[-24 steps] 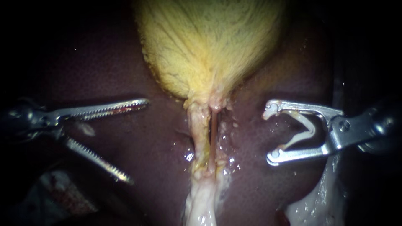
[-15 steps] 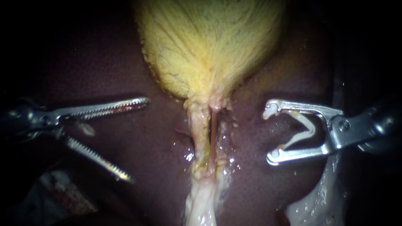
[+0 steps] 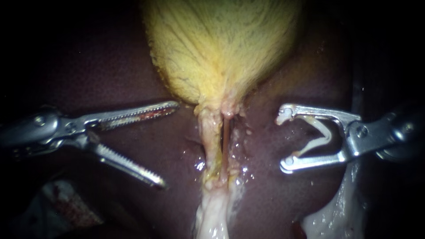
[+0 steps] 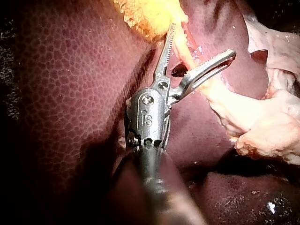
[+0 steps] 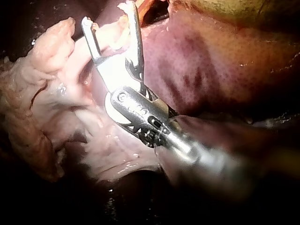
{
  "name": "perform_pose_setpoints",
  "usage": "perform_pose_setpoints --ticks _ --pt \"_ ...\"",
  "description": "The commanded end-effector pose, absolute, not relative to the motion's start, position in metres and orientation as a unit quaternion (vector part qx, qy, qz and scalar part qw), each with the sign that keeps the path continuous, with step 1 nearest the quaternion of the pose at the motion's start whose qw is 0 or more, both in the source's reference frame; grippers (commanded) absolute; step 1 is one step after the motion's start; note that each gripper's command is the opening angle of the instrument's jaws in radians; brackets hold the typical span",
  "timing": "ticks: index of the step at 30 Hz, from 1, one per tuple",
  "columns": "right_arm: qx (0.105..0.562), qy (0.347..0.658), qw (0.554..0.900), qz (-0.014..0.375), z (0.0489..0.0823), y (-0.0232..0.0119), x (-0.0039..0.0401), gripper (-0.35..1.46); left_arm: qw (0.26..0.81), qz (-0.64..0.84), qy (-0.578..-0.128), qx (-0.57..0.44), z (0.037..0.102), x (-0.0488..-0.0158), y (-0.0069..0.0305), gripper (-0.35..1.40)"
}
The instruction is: Grabbing gallbladder
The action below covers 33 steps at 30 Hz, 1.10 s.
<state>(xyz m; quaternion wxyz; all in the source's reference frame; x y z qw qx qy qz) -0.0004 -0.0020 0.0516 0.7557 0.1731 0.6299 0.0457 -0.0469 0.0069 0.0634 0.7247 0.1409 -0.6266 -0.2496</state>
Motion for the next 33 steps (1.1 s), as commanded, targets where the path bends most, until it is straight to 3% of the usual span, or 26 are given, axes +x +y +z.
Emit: perform_pose_setpoints --ticks 1,10,20,27,30,33 --pt "0.173 0.630 0.756 0.046 0.0516 -0.0020 -0.0004 0.60 0.724 -0.257 -0.624 0.142 0.0636 -0.0471 0.0071 1.03" --pt "0.173 0.630 0.756 0.046 0.0518 -0.0020 -0.0004 0.60 0.730 -0.286 -0.605 0.142 0.0661 -0.0494 0.0092 0.99" --pt "0.173 0.630 0.756 0.046 0.0518 -0.0021 -0.0004 0.60 0.730 -0.318 -0.581 0.167 0.0670 -0.0509 0.0101 0.76" --pt "0.173 0.630 0.756 0.046 0.0518 -0.0021 -0.0004 0.60 0.732 -0.340 -0.562 0.182 0.0669 -0.0507 0.0104 0.41" --pt "0.173 0.630 0.756 0.046 0.0518 -0.0021 -0.0004 0.60 0.735 -0.340 -0.557 0.183 0.0668 -0.0504 0.0106 0.19" --pt "0.173 0.630 0.756 0.046 0.0518 -0.0021 -0.0004 0.60 0.738 -0.341 -0.551 0.187 0.0669 -0.0501 0.0107 -0.15"
